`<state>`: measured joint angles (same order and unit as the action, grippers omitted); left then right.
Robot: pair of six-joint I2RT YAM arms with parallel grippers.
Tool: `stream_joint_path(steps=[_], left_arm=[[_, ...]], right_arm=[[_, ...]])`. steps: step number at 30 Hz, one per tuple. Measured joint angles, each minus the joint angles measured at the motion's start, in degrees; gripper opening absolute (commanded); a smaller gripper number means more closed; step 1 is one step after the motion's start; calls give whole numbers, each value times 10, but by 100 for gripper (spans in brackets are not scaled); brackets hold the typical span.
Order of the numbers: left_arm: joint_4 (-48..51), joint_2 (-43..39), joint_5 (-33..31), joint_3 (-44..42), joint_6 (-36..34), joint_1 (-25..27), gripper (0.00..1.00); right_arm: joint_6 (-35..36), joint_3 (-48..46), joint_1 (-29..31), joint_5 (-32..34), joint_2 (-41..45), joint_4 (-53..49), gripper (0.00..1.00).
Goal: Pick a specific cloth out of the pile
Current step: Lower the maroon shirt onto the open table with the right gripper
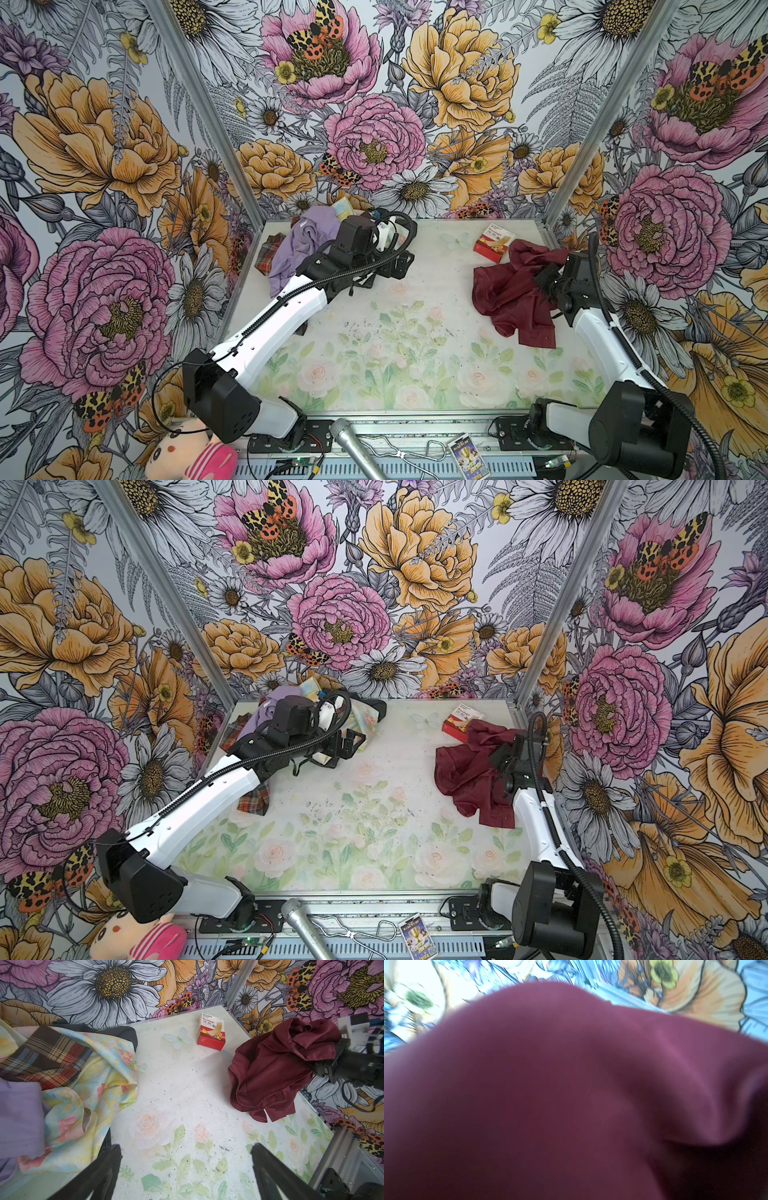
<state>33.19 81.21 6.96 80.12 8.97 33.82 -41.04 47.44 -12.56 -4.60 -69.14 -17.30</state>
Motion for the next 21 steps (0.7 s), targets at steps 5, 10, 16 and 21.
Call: stream_joint_path(steps=[5, 10, 16, 21], left_arm=[[0, 0, 0, 0, 0, -2, 99], [0, 0, 0, 0, 0, -2, 99], [0, 0, 0, 0, 0, -2, 99], [0, 0, 0, 0, 0, -4, 99]], right_arm=[[7, -25, 17, 3, -4, -20, 0], [17, -35, 36, -1, -49, -29, 0], [42, -31, 44, -11, -110, -60, 0], [64, -12, 45, -17, -164, -86, 0]])
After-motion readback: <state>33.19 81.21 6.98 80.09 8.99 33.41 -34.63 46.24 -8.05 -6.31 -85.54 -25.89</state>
